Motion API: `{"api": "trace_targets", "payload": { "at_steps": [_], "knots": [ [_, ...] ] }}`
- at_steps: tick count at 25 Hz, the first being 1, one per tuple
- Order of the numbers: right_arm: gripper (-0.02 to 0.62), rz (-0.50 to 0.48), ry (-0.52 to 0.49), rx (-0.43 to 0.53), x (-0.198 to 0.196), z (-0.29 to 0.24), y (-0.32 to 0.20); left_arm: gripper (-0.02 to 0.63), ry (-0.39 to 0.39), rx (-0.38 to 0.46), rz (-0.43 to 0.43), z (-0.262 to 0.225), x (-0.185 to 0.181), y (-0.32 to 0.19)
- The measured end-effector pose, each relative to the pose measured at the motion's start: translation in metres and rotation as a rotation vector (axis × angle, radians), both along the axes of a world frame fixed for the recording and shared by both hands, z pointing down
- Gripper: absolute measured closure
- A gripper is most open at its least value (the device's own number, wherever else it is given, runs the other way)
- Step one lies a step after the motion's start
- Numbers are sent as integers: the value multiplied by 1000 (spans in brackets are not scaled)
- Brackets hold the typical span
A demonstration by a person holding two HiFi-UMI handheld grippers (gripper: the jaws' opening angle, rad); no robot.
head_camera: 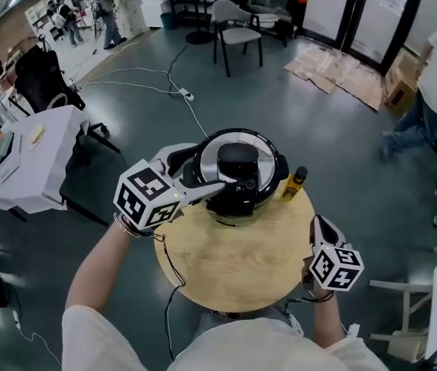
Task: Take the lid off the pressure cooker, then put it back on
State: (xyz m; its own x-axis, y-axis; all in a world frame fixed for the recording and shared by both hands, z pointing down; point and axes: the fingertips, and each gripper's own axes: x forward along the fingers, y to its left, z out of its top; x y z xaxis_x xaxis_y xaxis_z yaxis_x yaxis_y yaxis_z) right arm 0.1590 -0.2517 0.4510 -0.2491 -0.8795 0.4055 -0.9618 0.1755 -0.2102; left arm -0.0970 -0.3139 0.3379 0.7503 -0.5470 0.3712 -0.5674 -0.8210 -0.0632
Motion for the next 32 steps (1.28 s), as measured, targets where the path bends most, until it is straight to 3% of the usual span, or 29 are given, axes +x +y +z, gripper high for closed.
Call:
{"api": "trace_targets", "payload": {
  "at_steps": [7, 11, 17, 23, 32],
  "knots": [
    [594, -46, 5, 71, -30, -30, -6, 349, 163, 56, -368, 5, -48, 36],
    [594, -65, 12, 126, -45, -53, -5, 494, 184, 33, -564, 34, -72, 62],
    [594, -88, 40, 148, -60, -59, 14, 610, 206, -18, -797, 79, -99, 102],
    [594, -95, 74, 182, -68, -58, 34, 611, 186, 20, -839, 89, -98, 127],
    [594, -101, 78, 187, -67, -51, 46, 611, 234, -36, -880, 102, -93, 128]
  ]
}}
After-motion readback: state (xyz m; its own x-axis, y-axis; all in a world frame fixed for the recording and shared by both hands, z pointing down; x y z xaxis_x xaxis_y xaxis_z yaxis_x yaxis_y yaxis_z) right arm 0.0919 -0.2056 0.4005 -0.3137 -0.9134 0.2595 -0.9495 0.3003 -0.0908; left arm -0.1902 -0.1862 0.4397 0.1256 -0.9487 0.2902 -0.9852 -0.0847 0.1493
